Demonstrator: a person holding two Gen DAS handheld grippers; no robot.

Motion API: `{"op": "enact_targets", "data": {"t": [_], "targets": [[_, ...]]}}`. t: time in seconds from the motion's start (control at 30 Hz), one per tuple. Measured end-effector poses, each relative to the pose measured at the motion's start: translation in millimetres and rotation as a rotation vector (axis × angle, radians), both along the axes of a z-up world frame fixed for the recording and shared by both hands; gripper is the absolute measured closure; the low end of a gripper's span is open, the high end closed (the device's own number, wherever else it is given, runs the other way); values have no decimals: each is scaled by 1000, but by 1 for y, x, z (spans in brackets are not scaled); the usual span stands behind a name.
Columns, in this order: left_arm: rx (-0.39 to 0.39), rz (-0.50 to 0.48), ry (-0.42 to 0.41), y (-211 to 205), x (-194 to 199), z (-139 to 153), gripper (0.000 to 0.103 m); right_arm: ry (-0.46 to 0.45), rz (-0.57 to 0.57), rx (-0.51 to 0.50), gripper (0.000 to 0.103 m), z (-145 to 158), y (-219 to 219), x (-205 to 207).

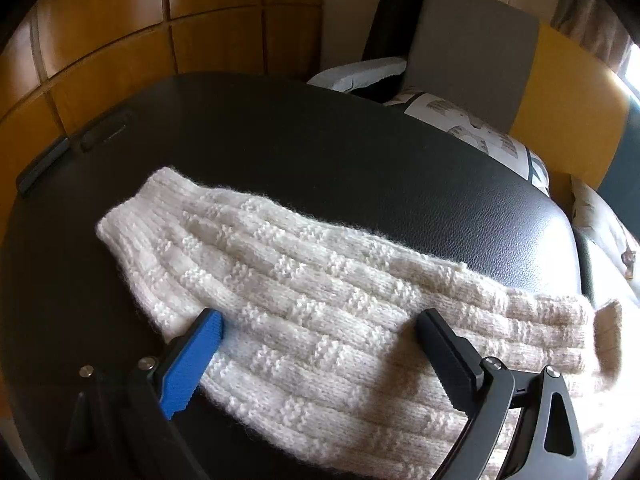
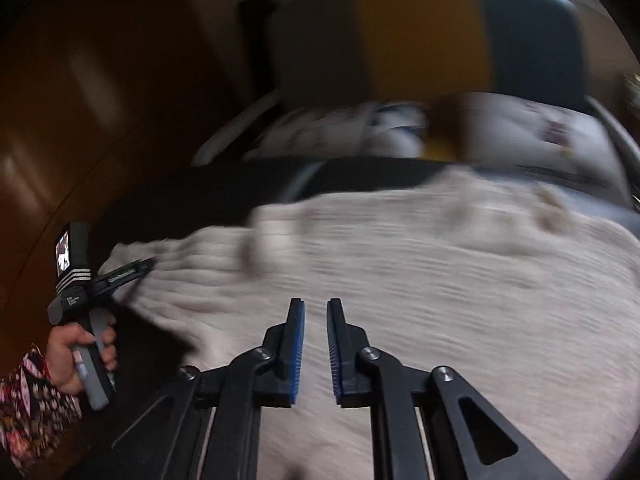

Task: Fold clothes

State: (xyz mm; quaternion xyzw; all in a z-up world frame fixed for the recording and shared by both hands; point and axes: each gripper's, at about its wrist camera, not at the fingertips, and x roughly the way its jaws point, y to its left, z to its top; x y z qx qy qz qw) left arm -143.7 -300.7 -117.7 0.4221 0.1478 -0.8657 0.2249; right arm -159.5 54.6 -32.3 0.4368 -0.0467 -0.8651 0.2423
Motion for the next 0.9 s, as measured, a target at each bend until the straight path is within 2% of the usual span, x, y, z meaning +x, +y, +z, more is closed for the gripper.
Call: {"op": "enact_targets", "data": {"t": [0.1,0.17,0.3,0.37,0.43,0.53,0.63,0.77,0.9], "targets": [[4,0,3,0,0,-1,3,-37,38,53,95,-18,-42,-18],[7,-2,6,0,1,-1,2,-59,17,100,98,-35,-52,-25],[-1,-1,-1,0,2,1,3,36,-7,126,98,-43,-52,-15],[-15,1,-2,2,5,4,16,43,-10,132,98,-44,-51,-13],[-38,-5,10,5,13,9,49,50,-12,138,98,-45,-49,-12],[-68,-13,11,4,24,13,73,60,-16,147,98,-47,-48,-10],[-58,18,12,-8,31,12,79,64,-14,155,98,-48,-56,-8],[-79,66,-8,-19,36,9,80,64,-14,151,98,-47,-61,-9],[-131,68,-40,-13,34,7,78,68,-15,153,98,-47,-63,-9]]}}
